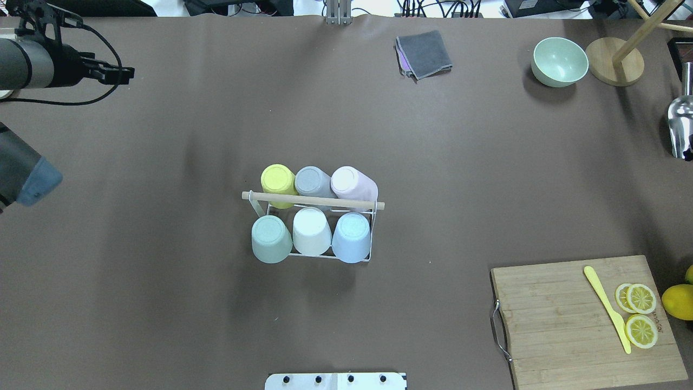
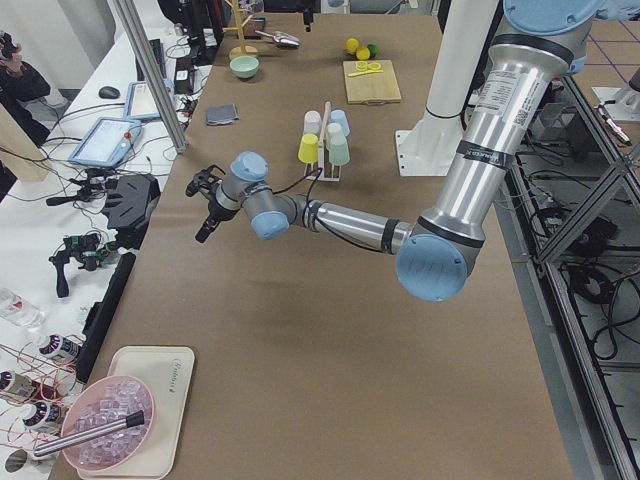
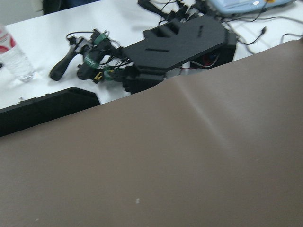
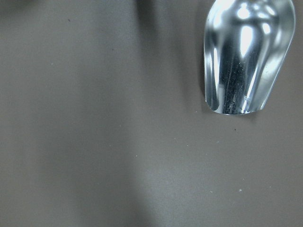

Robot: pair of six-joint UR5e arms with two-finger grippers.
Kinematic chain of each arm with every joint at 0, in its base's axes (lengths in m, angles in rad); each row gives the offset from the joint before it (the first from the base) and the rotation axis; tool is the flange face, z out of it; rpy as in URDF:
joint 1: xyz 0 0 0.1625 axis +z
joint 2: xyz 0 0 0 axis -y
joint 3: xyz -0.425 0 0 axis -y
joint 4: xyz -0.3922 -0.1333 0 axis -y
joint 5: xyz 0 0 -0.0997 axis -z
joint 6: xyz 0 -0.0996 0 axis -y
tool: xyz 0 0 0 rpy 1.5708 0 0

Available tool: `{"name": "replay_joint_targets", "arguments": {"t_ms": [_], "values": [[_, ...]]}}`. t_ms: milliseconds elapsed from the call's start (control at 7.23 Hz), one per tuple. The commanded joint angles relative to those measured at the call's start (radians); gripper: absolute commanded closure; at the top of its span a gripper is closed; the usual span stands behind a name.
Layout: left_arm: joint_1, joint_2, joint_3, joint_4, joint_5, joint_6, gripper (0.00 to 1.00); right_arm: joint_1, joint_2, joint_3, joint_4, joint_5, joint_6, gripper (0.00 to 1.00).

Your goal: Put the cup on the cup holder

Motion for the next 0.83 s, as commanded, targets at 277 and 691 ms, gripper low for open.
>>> {"name": "replay_joint_targets", "arguments": {"t_ms": [277, 691], "values": [[-0.243, 0.023, -0.028, 0.561, -0.267, 0.346, 0.02, -0.003, 0.001, -0.023, 0.010, -0.001, 0.004, 0.01], [-0.309, 0.227, -0.102, 0.638, -0.301, 0.449, 0.03, -0.010, -0.002, -0.046, 0.032, 0.044, 0.007, 0.01]]}}
